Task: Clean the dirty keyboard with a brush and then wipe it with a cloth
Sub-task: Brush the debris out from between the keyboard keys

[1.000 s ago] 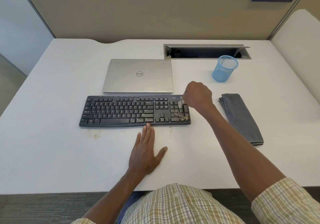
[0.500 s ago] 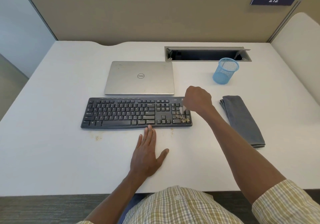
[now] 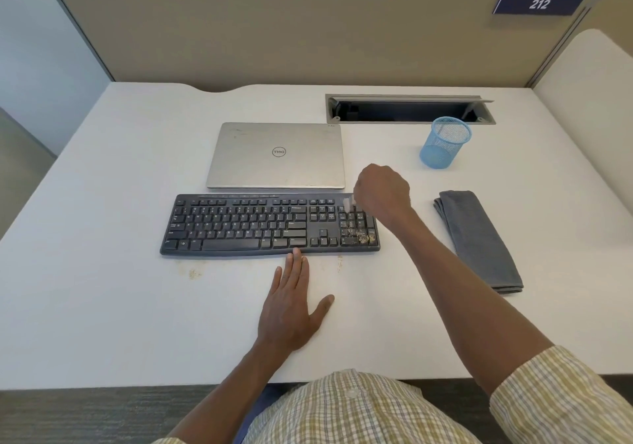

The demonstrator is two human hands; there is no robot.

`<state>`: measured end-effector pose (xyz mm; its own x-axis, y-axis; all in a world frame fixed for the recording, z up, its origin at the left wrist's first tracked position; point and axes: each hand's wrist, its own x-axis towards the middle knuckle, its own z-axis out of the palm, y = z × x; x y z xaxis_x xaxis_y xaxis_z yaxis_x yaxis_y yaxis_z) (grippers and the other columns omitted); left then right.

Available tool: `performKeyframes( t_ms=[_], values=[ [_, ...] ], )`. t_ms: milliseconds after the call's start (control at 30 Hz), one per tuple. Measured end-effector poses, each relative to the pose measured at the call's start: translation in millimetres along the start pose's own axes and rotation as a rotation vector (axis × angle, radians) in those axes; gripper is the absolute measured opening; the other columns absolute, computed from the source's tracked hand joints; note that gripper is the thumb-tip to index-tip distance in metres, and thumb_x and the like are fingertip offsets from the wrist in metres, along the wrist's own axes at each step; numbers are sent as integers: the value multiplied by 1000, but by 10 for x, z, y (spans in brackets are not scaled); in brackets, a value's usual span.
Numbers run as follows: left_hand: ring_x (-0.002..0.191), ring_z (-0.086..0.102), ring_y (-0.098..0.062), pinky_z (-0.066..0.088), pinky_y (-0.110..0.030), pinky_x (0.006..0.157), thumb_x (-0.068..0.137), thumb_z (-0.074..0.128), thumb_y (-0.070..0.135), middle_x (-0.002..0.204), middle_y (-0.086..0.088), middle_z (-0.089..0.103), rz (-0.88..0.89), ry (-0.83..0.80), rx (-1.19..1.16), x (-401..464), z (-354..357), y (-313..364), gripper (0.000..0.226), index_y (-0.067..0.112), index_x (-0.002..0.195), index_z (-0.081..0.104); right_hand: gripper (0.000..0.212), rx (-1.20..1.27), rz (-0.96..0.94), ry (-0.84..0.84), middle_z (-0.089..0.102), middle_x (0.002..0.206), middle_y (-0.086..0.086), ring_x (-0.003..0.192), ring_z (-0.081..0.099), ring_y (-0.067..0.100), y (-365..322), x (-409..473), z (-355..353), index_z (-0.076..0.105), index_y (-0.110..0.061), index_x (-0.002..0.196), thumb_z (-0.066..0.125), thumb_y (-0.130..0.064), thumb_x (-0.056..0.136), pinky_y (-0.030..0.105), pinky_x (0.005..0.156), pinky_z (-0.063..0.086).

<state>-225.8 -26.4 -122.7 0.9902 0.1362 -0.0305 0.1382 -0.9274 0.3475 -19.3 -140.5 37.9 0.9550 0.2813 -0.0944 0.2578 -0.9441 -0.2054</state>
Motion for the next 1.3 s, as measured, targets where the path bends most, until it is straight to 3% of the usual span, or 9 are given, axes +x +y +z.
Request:
performKeyframes(
  t_ms=[133, 267, 400, 567, 700, 900, 1000, 1133, 1300],
  values=[
    [155, -18, -15, -7, -30, 125, 99, 24, 71, 167, -4, -19, 3, 6, -1, 1, -8, 9, 91, 11, 161, -5, 9, -40, -25, -78, 61, 78, 7, 68, 56, 26, -20, -41, -37, 52, -8, 76, 52, -3, 83, 33, 63, 47],
    [155, -17, -15, -7, -31, 125, 99, 24, 71, 167, -3, -19, 3, 2, 5, 4, 1, -1, 91, 11, 161, -5, 24, 3, 7, 28, 53, 67, 3, 65, 55, 24, -46, 3, -22, 43, -13, 64, 53, 1, 82, 29, 59, 42],
    [155, -16, -15, -5, -32, 126, 98, 22, 72, 168, -4, -17, 3, 2, 6, 1, 10, -3, 92, 10, 161, -2, 20, -35, -22, -52, 48, 62, 0, 61, 53, 22, -40, -35, 14, 46, -12, 67, 51, 2, 81, 28, 59, 41],
    [155, -15, -16, -4, -32, 126, 99, 24, 71, 168, -4, -16, 5, 11, 7, 4, 18, -10, 91, 10, 161, -1, 29, -14, -13, 18, 44, 60, 0, 64, 53, 25, -47, 6, -17, 39, -13, 61, 54, 5, 78, 29, 60, 43],
    [155, -14, -16, -4, -32, 125, 99, 26, 70, 168, -4, -15, 8, 20, 2, -1, 19, -3, 90, 11, 160, -2, 25, -51, -42, -58, 47, 62, 0, 62, 52, 23, -60, -24, 4, 41, -13, 64, 50, 2, 81, 29, 59, 42],
    [155, -15, -15, -6, -31, 125, 99, 27, 70, 168, -4, -16, 6, 14, 0, 2, 18, -10, 90, 10, 160, -3, 15, 25, -32, -11, 53, 63, 1, 62, 55, 24, -152, -8, 47, 56, -9, 70, 54, 2, 80, 28, 56, 43],
    [155, -16, -16, -5, -31, 125, 99, 27, 70, 167, -4, -17, 7, 21, -2, 3, 19, -4, 90, 11, 160, -4, 24, 1, -32, -93, 50, 61, 0, 55, 49, 18, -135, -42, 69, 45, -12, 63, 53, 1, 81, 25, 51, 37],
    [155, -17, -16, -7, -31, 125, 99, 25, 70, 167, -4, -18, 9, 9, 5, 6, 20, -8, 90, 10, 160, -4, 24, 19, -22, 2, 49, 59, 1, 52, 47, 18, -145, 22, 55, 44, -12, 62, 51, 5, 78, 23, 49, 35],
    [155, -18, -15, -7, -31, 125, 100, 25, 70, 167, -3, -19, 13, 18, -5, 1, 24, -6, 90, 12, 159, -7, 20, -20, -47, -80, 49, 63, 0, 64, 54, 24, -102, -31, 77, 46, -11, 66, 52, -2, 84, 28, 56, 39]
  ],
)
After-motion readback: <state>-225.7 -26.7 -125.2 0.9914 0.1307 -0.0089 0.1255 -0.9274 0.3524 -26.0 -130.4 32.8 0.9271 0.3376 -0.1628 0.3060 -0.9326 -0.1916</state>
